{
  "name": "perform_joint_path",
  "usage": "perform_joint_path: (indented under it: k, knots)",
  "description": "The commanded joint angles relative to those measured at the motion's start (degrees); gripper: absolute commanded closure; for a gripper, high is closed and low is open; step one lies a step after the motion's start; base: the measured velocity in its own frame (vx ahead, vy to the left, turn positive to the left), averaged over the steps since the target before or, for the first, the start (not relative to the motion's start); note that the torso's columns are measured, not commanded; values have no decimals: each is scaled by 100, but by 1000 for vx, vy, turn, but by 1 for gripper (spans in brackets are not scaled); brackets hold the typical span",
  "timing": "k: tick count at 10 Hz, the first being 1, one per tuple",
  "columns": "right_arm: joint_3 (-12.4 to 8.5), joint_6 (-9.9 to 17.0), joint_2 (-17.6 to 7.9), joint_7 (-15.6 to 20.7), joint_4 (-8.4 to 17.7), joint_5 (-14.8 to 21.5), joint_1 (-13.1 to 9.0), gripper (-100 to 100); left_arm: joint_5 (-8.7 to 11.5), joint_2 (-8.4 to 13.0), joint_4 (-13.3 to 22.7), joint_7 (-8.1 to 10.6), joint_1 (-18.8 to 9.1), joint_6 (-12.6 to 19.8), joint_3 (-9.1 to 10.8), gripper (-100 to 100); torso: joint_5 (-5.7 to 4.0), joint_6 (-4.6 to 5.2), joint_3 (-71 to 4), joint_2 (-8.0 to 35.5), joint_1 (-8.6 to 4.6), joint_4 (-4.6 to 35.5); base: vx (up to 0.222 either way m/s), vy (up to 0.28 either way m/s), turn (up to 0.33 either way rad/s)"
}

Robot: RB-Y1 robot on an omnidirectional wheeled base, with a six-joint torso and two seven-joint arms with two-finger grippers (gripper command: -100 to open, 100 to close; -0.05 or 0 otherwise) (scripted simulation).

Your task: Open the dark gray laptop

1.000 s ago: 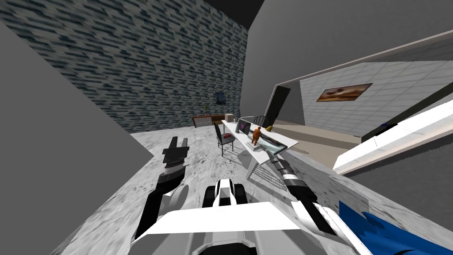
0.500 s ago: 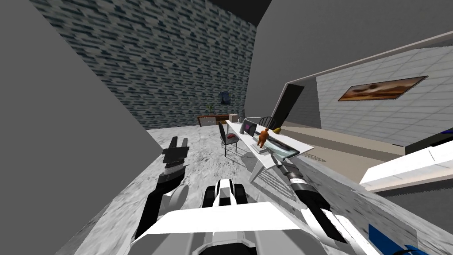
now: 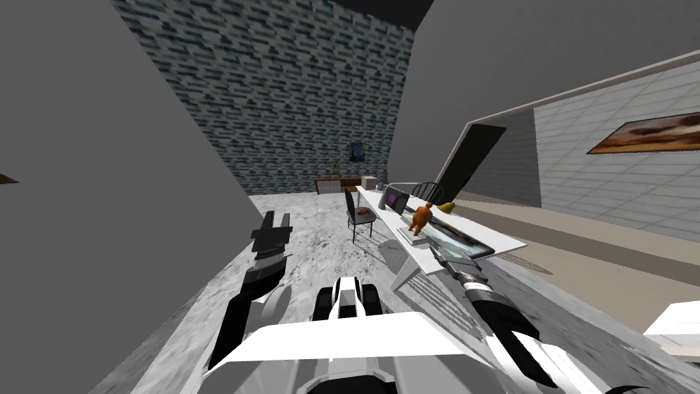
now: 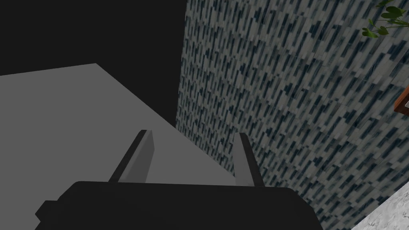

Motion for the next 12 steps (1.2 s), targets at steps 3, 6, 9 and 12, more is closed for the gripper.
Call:
perform_joint_path:
  k: [3,6,9,12]
  knots:
    - [-352,249,-113,726,196,733,80,-100,0,0,0,0,1,0,1,0,-1,6,1,3,-3,0,40,-29,206]
    - [-482,341,-164,1064,278,1109,91,-100,0,0,0,0,0,0,1,0,0,0,-1,-1,-1,0,46,-39,168]
    - [-729,511,-269,1552,433,1620,102,-100,0,0,0,0,1,0,1,0,1,5,1,2,4,0,49,-46,219]
    - [-846,589,-325,1910,504,2015,104,-100,0,0,0,0,1,0,1,0,0,-2,-2,-3,-9,0,46,-60,160]
